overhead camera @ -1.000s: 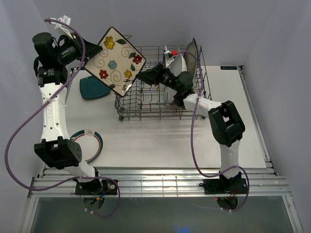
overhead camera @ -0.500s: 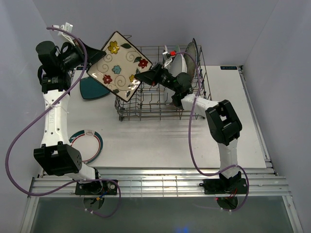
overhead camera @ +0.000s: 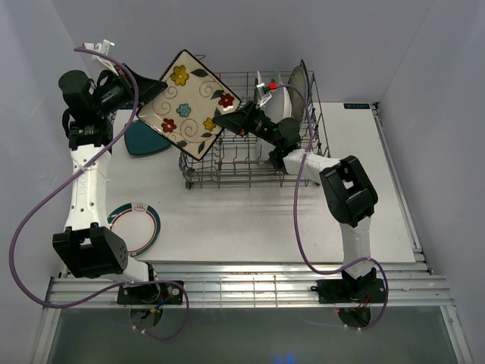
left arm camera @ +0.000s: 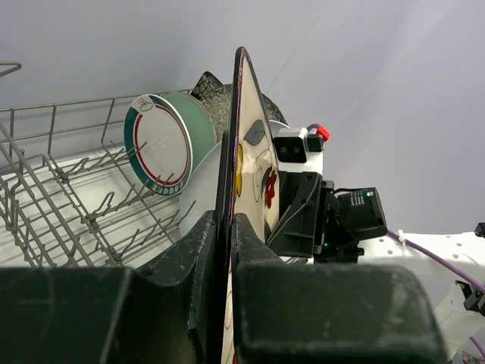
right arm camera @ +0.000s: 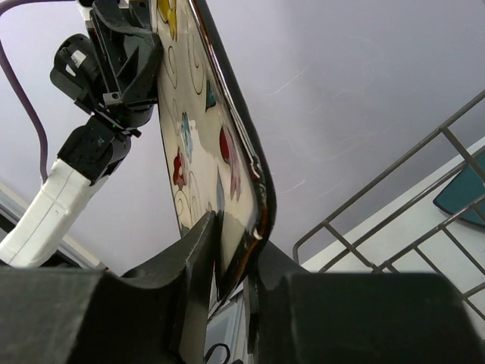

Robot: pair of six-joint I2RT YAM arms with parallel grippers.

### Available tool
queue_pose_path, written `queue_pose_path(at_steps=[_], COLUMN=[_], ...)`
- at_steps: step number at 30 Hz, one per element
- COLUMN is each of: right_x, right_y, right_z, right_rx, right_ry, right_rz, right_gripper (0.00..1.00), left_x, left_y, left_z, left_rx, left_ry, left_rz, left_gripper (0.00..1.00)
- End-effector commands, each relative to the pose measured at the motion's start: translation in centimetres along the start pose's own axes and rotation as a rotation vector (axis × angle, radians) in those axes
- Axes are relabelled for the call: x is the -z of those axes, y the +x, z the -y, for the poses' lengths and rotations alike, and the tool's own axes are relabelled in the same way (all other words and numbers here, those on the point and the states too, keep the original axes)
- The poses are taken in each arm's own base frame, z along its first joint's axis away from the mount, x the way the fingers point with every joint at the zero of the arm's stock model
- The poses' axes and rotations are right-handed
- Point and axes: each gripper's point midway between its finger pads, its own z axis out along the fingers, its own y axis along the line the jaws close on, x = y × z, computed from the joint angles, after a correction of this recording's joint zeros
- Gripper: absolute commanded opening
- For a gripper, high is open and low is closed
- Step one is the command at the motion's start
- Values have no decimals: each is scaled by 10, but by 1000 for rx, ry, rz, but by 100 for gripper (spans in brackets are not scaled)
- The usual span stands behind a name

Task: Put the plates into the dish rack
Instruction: Insert the plate into the dish rack.

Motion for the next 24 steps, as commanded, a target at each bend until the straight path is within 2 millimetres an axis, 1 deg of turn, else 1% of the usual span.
queue_pose_path(at_steps=[1, 5, 6, 7, 10, 12, 13, 17, 24], right_x=[2, 6, 7, 8, 12, 15, 16, 19, 19], right_y=[-19, -20, -21, -21, -24, -27, -29, -34, -45], right_z=[-27, -27, -27, -26, -27, -28, -26, -29, -35], right_rx=[101, 99, 100, 98, 102, 105, 106, 113, 126], right_ry=[-75, -75, -75, -73, -73, -68, -63, -60, -58], right_rz=[54, 63, 65, 68, 83, 92, 96, 104, 115], right_gripper=[8, 8, 8, 8, 8, 8, 8, 8, 8], left_x=[10, 7, 7, 7, 8, 9, 9, 9, 8], left_y=[-37, -32, -30, -29, -30, -30, -31, -33, -37], left_z=[37, 31, 31, 31, 32, 33, 34, 34, 31], left_rx=[-91, -83, -89, -92, -100, -105, -109, -120, -127], left_ry=[36, 38, 46, 47, 47, 46, 46, 39, 18], left_rz=[109, 98, 98, 100, 108, 108, 109, 113, 114], left_gripper=[7, 15, 19, 31, 54, 61, 67, 72, 73])
